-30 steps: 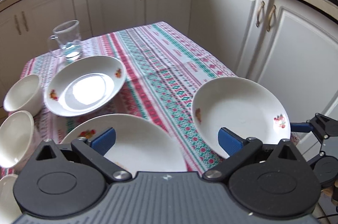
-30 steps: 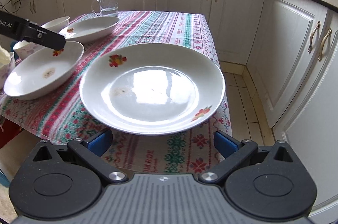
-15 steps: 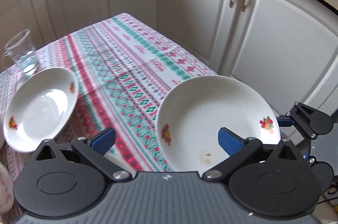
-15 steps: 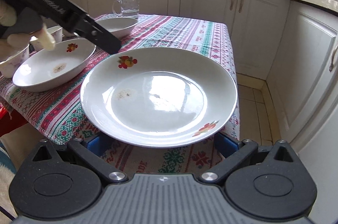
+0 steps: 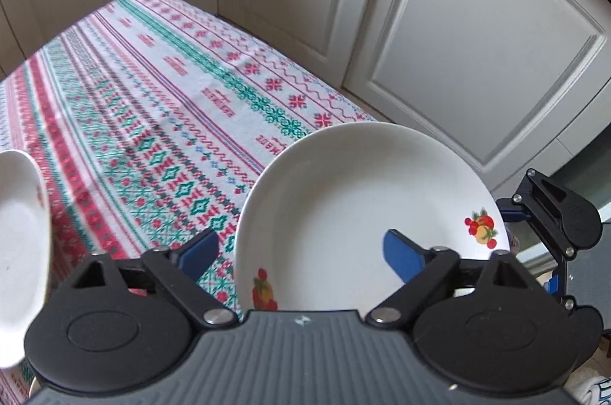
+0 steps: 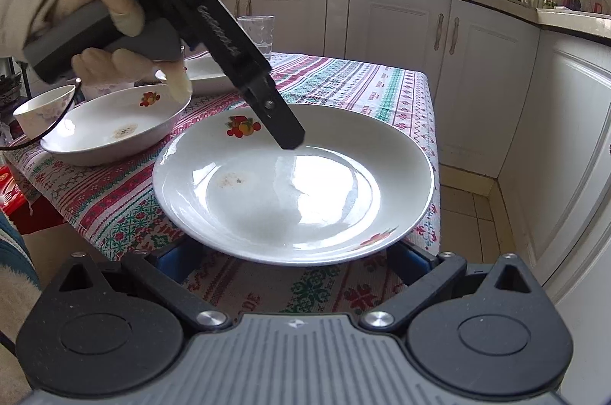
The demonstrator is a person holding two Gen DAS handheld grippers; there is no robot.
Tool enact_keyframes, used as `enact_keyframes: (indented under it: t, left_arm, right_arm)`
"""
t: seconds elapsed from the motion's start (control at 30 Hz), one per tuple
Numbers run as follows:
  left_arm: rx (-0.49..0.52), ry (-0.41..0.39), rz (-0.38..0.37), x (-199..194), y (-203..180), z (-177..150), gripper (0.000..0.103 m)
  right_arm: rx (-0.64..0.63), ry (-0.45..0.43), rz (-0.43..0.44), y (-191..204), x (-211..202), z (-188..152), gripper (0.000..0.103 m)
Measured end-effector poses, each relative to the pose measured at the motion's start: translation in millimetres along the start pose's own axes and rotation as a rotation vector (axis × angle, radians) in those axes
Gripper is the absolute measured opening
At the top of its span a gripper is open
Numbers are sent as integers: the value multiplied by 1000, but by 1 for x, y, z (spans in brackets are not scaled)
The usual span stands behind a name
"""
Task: Organize plates and bowls
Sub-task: 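Lift the stained plate with the left gripper and carry it across the table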
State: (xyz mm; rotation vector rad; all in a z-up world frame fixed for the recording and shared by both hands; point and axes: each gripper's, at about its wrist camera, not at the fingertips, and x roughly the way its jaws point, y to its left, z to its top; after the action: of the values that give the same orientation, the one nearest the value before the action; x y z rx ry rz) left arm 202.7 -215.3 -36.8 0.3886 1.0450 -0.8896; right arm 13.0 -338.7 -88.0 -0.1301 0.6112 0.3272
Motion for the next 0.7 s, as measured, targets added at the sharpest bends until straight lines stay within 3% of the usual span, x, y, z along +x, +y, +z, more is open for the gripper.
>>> enact_keyframes:
  t: [0.2, 0.7]
  left_arm:
    - [55, 56, -33, 11, -2, 9, 83]
    - [87, 111, -72, 20, 4, 12, 82]
  right_arm:
    - [-4, -11, 6, -1, 0, -2, 103]
    - [-12, 21, 16, -2, 3, 4, 103]
